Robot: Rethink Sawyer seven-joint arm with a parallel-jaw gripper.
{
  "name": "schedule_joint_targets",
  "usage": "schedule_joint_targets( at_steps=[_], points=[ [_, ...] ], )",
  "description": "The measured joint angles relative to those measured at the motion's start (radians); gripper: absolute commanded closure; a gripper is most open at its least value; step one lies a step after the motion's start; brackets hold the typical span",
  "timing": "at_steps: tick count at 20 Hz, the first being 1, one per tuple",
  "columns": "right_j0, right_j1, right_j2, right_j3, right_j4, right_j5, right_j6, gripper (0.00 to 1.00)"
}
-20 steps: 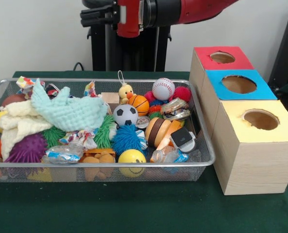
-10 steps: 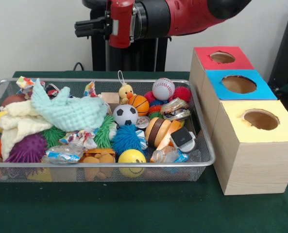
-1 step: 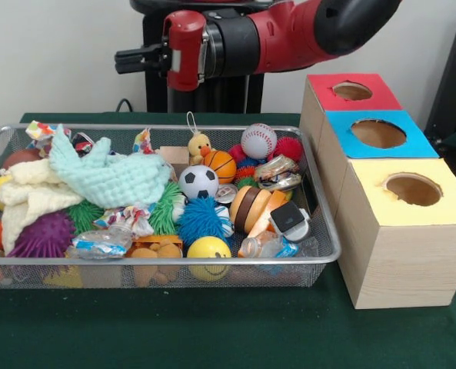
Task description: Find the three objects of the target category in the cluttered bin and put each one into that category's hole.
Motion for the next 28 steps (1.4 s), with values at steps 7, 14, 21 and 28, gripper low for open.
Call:
schedule_joint_targets(
  at_steps=[7,14,21,28],
  points=[
    [0.005,0.044,0.000,0.000,0.046,0.000,0.001,1.00],
    [0.010,0.087,0.000,0.000,0.083,-0.019,0.013,1.00],
    [0.013,0.118,0.000,-0.001,0.114,-0.100,0.030,1.00],
    [0.015,0.143,0.000,-0.001,0.152,-0.158,0.032,1.00]
  ],
)
